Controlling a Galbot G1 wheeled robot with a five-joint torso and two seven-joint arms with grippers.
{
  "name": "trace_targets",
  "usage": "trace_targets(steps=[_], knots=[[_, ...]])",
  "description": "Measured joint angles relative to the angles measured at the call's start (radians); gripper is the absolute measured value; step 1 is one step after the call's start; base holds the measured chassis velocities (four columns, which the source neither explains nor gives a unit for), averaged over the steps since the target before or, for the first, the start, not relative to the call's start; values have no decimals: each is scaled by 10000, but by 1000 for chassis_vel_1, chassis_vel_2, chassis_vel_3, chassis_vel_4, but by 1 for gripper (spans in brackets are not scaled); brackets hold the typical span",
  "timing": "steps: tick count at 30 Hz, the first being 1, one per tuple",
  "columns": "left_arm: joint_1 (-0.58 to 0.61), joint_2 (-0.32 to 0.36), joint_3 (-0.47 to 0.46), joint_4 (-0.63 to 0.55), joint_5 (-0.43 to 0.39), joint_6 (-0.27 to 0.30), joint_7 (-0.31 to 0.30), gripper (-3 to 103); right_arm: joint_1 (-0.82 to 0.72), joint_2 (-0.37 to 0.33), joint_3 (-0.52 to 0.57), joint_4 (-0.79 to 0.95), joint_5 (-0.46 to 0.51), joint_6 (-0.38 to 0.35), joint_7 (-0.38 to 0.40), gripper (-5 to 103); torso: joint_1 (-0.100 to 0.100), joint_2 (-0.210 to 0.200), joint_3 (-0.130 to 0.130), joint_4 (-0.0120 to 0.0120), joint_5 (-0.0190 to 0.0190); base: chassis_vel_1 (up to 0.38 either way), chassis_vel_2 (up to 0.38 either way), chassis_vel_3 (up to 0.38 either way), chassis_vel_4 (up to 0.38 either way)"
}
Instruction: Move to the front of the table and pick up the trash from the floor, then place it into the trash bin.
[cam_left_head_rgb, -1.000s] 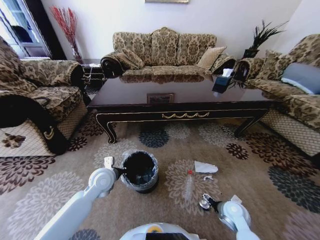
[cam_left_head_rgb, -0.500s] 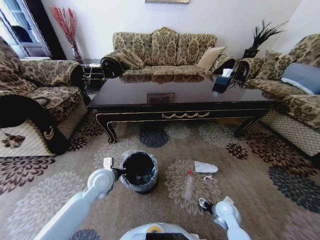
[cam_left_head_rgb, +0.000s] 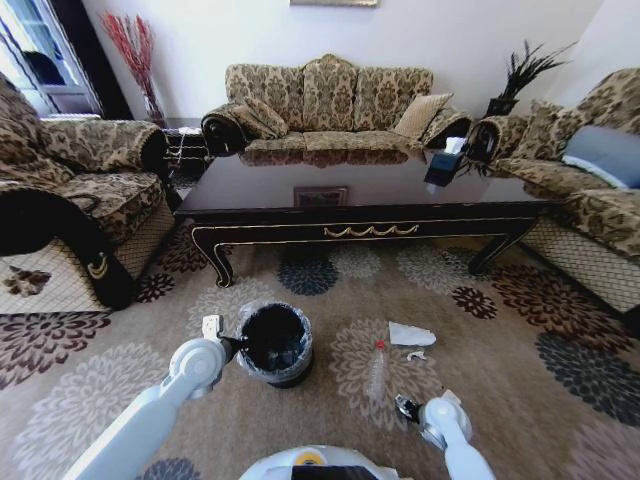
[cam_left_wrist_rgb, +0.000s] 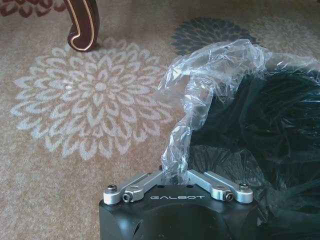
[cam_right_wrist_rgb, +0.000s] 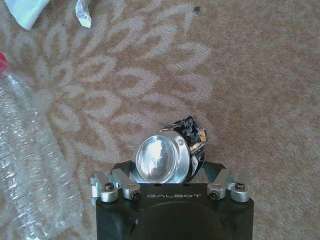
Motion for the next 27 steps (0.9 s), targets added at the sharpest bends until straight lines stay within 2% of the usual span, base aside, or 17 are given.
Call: trace_targets(steps=[2,4,8,10,12,13,15,17,18,19,22,23,25,27], knots=[[38,-20,-24,-16,5,0,10,0,63,-13,17,-128,-76,21,-40,68,0,2,0,-3,-8,0,0,0,0],[52,-25,-35,-19,9,0,19,0,79,-21,24,-164,-104,30,-64,68,0,2,0,-5,-10,0,0,0,0],[76,-31,-45,-20,65,0,42,0,71,-87,46,-198,-210,60,-199,52,-1,3,0,-5,-1,0,0,0,0],[79,-36,-47,-20,69,0,44,0,54,-96,46,-188,-239,63,-229,52,-1,3,0,-4,0,0,0,0,0],[105,-60,-50,-20,98,0,58,0,-36,-123,53,-145,-491,129,-445,50,0,2,0,-2,7,0,0,0,0],[117,-68,-49,-20,117,0,65,0,-59,-129,56,-135,-580,146,-507,42,0,2,0,-1,11,0,0,0,0],[120,-69,-48,-20,123,0,67,0,-65,-131,57,-132,-606,151,-524,42,0,2,0,-1,12,0,0,0,0],[185,-111,-17,-20,224,0,113,0,-210,-181,57,-38,-1070,278,-935,30,0,0,0,5,21,0,0,0,0],[206,-122,-13,-20,246,0,124,0,-232,-197,54,8,-1182,315,-1038,30,0,-1,0,11,22,0,0,0,0],[232,-131,-13,-21,265,0,132,0,-263,-208,44,56,-1306,347,-1134,25,1,-1,0,13,23,0,0,0,0],[262,-134,-14,-24,284,0,141,0,-303,-219,37,100,-1426,384,-1204,19,0,-1,1,11,17,0,0,0,0],[269,-134,-24,-37,285,0,156,0,-304,-228,28,136,-1492,411,-1232,9,0,-1,1,8,15,0,0,0,0],[269,-130,-36,-45,285,1,163,0,-315,-231,20,154,-1526,428,-1250,9,0,-1,0,6,14,0,0,0,0],[269,-118,-59,-50,285,0,168,0,-341,-232,7,194,-1576,440,-1269,2,0,-2,1,4,13,0,0,0,0]])
